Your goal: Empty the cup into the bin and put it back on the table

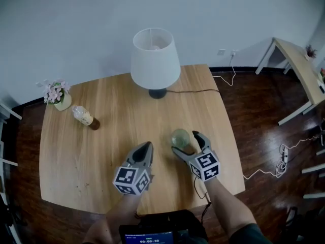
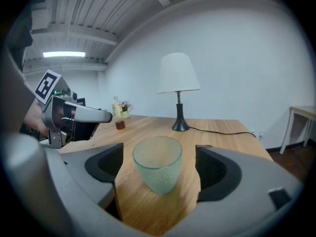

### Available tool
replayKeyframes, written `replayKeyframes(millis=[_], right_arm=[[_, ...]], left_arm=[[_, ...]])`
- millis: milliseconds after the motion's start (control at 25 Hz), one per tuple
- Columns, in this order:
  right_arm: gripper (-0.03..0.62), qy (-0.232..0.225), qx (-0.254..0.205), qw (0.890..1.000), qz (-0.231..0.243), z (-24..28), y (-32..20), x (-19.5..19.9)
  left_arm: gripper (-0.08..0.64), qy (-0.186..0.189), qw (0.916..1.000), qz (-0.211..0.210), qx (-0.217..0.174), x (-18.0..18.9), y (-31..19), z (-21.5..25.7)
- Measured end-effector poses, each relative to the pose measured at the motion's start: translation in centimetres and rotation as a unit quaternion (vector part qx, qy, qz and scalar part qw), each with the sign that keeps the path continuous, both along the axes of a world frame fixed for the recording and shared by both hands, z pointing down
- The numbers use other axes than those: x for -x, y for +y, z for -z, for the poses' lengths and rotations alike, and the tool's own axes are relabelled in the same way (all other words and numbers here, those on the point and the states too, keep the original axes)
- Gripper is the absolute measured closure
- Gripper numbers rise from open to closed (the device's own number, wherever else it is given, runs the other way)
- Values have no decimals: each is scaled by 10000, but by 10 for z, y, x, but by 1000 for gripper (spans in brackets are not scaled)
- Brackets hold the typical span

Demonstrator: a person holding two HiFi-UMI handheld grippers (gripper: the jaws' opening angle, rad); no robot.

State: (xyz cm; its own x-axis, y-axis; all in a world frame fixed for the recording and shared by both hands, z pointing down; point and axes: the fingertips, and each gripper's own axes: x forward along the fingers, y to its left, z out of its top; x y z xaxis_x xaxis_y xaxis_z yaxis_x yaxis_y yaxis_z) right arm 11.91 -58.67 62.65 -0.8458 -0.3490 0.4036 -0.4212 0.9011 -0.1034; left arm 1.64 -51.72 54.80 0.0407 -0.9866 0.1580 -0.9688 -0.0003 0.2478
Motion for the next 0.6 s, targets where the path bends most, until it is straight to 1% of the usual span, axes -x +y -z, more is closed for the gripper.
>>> replayKeyframes(millis=[120, 160, 200, 360, 440, 520, 600], right_arm=[[126, -192, -104, 9996, -195, 24, 4, -12], [151, -263, -132, 9993, -241, 34, 8, -17], [192, -319, -173, 9989, -284, 43, 14, -23], [283, -505, -384, 9970, -433, 84, 34, -43], [312, -654, -407, 9959, -469, 105, 47, -52], [369, -781, -509, 9948, -413, 127, 60, -60], [397, -891, -632, 9936, -294, 148, 72, -68]], left_arm=[[558, -88, 9996, -58, -252, 1, 16, 21], [560, -97, 9993, -85, -347, 0, 23, 29], [560, -94, 9989, -114, -448, 0, 29, 37], [560, -68, 9958, -272, -875, -8, 49, 69], [560, -99, 9940, -381, -1025, -15, 59, 81], [560, -179, 9917, -502, -1167, -23, 68, 94], [560, -222, 9882, -664, -1361, -33, 77, 110]])
